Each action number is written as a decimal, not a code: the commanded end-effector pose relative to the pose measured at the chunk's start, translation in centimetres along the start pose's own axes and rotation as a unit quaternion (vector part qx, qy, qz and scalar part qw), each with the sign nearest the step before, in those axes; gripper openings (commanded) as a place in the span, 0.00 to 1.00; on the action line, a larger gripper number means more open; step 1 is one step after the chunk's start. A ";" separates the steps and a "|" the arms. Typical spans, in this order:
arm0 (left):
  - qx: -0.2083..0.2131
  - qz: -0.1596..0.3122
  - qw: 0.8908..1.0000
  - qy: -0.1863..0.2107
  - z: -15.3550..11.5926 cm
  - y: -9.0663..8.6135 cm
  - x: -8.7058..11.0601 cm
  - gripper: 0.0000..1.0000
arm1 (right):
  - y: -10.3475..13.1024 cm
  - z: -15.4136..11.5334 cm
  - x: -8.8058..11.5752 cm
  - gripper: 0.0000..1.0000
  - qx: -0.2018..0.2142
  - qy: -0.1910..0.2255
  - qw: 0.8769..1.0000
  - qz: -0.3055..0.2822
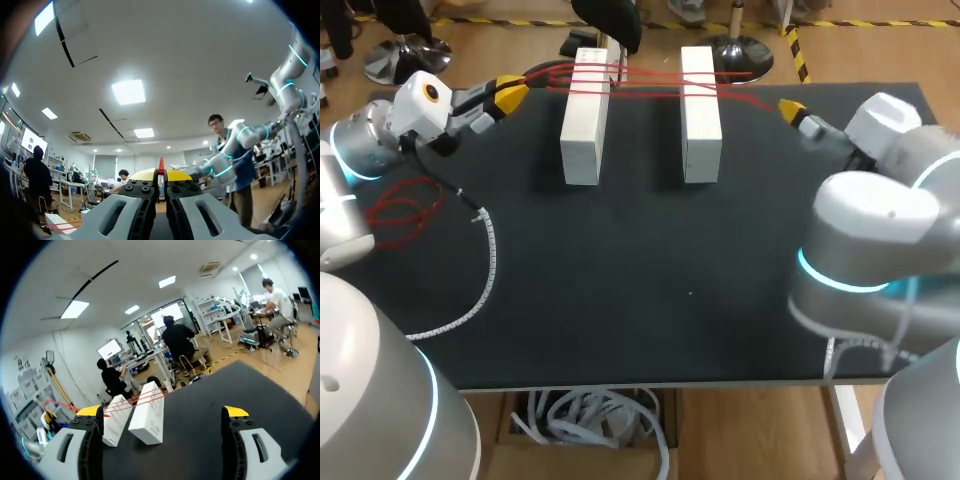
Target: Grab the tape and strap the tape.
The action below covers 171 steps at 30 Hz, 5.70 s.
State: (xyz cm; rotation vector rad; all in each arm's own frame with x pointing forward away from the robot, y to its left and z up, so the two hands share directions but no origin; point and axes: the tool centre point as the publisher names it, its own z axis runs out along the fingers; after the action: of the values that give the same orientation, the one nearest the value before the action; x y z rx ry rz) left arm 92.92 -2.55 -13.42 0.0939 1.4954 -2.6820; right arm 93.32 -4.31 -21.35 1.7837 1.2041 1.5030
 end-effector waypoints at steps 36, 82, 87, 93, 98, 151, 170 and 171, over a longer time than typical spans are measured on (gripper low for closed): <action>0.000 0.001 1.000 0.000 0.0 0.1 0.0 0.00 | -4.1 -2.4 11.8 1.00 -0.234 0.044 0.863 0.447; 0.000 0.001 1.000 0.000 0.0 0.1 0.0 0.00 | 1.6 1.2 14.9 0.66 -0.172 0.083 0.817 0.544; 0.000 0.001 1.000 0.000 0.0 0.1 0.0 0.00 | 1.5 1.3 15.3 0.70 -0.163 0.088 0.815 0.549; 0.000 0.001 1.000 0.000 0.0 0.1 0.0 0.00 | 1.2 1.2 15.8 0.72 -0.156 0.092 0.814 0.553; 0.000 0.001 1.000 0.000 0.0 0.1 0.0 0.00 | 1.0 0.9 16.1 0.69 -0.151 0.093 0.812 0.556; 0.000 0.001 1.000 0.000 0.0 0.1 0.0 0.00 | 0.2 -0.4 16.0 0.22 -0.154 0.077 0.795 0.582; 0.000 0.001 1.000 0.000 0.0 0.1 0.0 0.00 | 0.1 -0.4 15.5 0.00 -0.152 0.063 0.794 0.585; 0.000 0.001 1.000 0.000 0.0 0.1 0.0 0.00 | 0.1 -0.4 15.5 0.00 -0.152 0.063 0.794 0.586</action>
State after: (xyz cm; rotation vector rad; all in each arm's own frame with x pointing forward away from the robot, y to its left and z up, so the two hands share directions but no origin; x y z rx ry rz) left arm 92.92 -2.54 -13.41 0.0936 1.4960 -2.6818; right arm 92.98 8.97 -13.71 2.2868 -0.3263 2.2760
